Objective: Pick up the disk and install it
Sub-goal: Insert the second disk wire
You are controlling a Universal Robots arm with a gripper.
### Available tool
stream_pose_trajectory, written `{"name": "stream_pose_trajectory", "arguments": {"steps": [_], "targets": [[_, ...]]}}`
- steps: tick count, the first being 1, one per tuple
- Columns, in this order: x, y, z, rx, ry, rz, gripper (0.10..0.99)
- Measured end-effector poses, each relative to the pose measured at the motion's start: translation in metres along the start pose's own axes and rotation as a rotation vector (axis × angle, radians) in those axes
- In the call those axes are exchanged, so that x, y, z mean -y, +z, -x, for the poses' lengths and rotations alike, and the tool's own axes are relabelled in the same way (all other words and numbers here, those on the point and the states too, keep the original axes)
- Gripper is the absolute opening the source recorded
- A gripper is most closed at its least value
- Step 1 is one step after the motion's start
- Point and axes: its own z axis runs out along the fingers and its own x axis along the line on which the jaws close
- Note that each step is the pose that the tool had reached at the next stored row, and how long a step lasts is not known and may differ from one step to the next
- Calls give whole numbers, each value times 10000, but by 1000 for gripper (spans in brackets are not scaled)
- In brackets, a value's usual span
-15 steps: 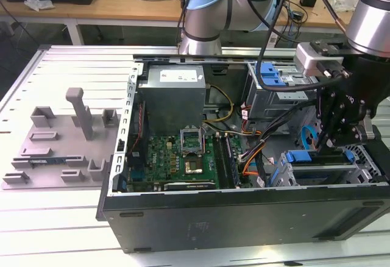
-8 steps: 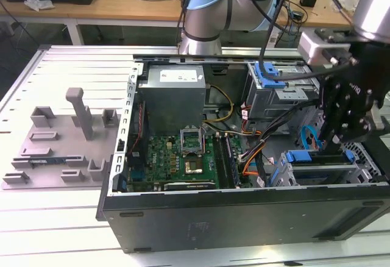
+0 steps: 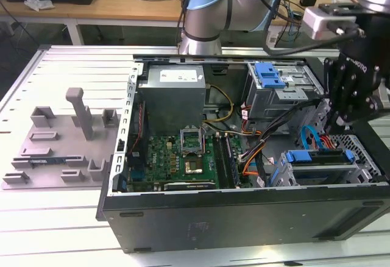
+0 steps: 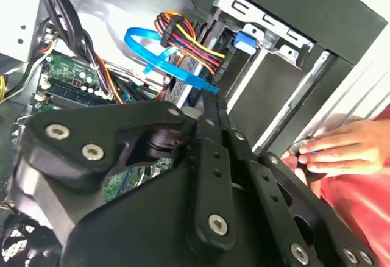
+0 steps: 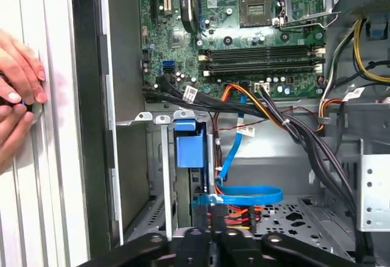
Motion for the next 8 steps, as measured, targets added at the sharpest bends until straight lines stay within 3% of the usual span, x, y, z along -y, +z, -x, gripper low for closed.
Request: {"name": "stream_pose_trajectory", "arguments": {"steps": [1, 8], "targets": [[-1, -1, 11, -13, -1, -1, 106], [-1, -4, 26, -25, -2, -1, 106]]}}
